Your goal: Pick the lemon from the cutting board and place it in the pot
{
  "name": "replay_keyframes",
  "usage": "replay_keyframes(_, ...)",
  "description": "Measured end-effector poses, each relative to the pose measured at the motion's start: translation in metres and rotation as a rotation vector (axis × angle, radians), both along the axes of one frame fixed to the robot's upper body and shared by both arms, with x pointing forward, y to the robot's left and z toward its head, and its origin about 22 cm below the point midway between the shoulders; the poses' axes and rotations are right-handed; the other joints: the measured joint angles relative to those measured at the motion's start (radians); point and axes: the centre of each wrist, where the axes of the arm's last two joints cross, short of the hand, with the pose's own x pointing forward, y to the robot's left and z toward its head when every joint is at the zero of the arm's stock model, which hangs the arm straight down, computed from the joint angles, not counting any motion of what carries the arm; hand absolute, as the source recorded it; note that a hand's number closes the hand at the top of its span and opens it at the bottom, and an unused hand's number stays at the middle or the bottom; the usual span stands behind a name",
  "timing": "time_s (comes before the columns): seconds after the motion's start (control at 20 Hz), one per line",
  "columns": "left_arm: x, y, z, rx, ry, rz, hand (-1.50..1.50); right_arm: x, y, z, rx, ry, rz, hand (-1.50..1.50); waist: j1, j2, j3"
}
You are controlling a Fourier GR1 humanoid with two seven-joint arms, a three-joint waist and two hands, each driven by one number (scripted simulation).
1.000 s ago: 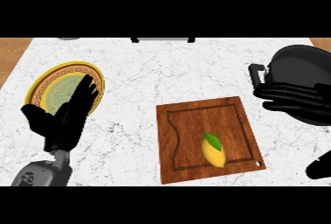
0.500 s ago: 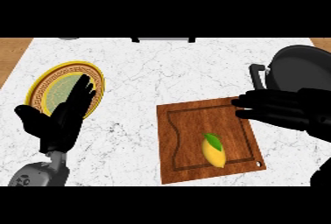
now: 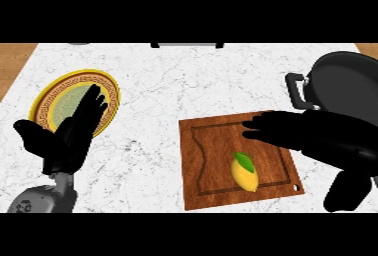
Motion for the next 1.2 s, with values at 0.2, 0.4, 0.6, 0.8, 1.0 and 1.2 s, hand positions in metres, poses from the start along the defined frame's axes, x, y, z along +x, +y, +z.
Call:
replay_keyframes(0.2, 0.000, -0.012, 0.001, -0.005, 0.003, 0.002, 0.00, -0.008, 0.003, -0.014, -0.061, -0.020, -0.018, -1.50, -0.004, -0.001, 0.000)
replay_keyframes(0.4, -0.002, -0.012, 0.004, -0.008, 0.005, 0.002, 0.00, -0.011, 0.002, -0.023, -0.065, -0.024, -0.037, -1.50, -0.004, -0.001, 0.000)
replay_keyframes(0.6, 0.004, -0.015, 0.003, -0.010, 0.010, -0.002, 0.00, -0.012, 0.011, -0.029, -0.027, -0.028, -0.045, -1.50, -0.005, -0.001, 0.000)
replay_keyframes(0.8, 0.001, -0.011, 0.004, -0.004, 0.001, 0.003, 0.00, -0.023, 0.014, -0.033, -0.007, -0.020, -0.047, -1.50, -0.006, -0.001, 0.000)
replay_keyframes(1.0, 0.003, -0.011, 0.006, -0.001, 0.003, 0.004, 0.00, -0.027, 0.020, -0.043, -0.018, -0.014, -0.074, -1.50, -0.005, -0.001, 0.000)
replay_keyframes(1.2, -0.006, -0.010, 0.009, -0.008, 0.004, -0.002, 0.00, -0.030, 0.033, -0.054, -0.055, -0.023, -0.109, -1.50, -0.003, -0.001, 0.000)
